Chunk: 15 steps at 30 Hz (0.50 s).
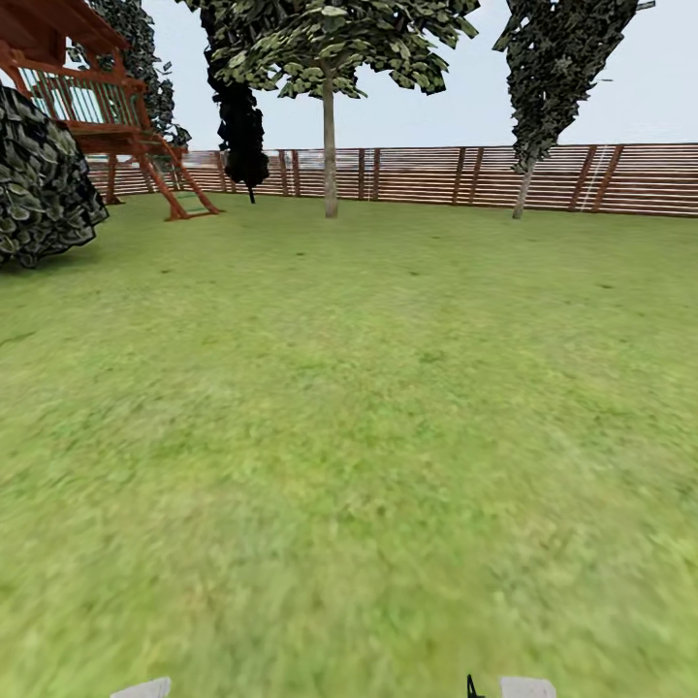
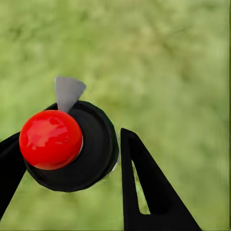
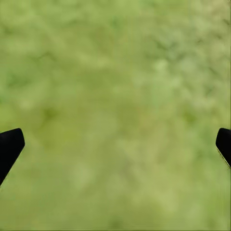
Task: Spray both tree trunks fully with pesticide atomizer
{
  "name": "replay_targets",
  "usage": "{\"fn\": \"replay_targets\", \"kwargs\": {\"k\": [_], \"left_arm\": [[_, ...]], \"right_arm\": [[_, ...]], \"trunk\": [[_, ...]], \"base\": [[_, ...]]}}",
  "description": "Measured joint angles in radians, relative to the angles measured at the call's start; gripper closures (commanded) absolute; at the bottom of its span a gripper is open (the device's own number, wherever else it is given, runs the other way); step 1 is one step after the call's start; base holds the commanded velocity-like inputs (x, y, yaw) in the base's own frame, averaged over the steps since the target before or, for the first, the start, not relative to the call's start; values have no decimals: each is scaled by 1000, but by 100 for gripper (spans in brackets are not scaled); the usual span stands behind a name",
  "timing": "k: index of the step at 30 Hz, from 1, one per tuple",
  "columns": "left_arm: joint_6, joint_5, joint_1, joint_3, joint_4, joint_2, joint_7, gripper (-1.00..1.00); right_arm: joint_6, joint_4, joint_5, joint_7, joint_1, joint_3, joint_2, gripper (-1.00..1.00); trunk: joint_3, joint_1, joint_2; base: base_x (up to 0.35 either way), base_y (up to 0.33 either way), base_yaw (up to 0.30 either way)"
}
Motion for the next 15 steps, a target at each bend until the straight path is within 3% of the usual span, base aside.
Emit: {"fn": "replay_targets", "kwargs": {"k": [15], "left_arm": [[-1, 1, 0, 1, -1, 4, 0, 100]], "right_arm": [[0, 0, 0, 0, 0, 0, 0, -100]], "trunk": [[0, 0, 0]], "base": [[340, 0, 0]]}}
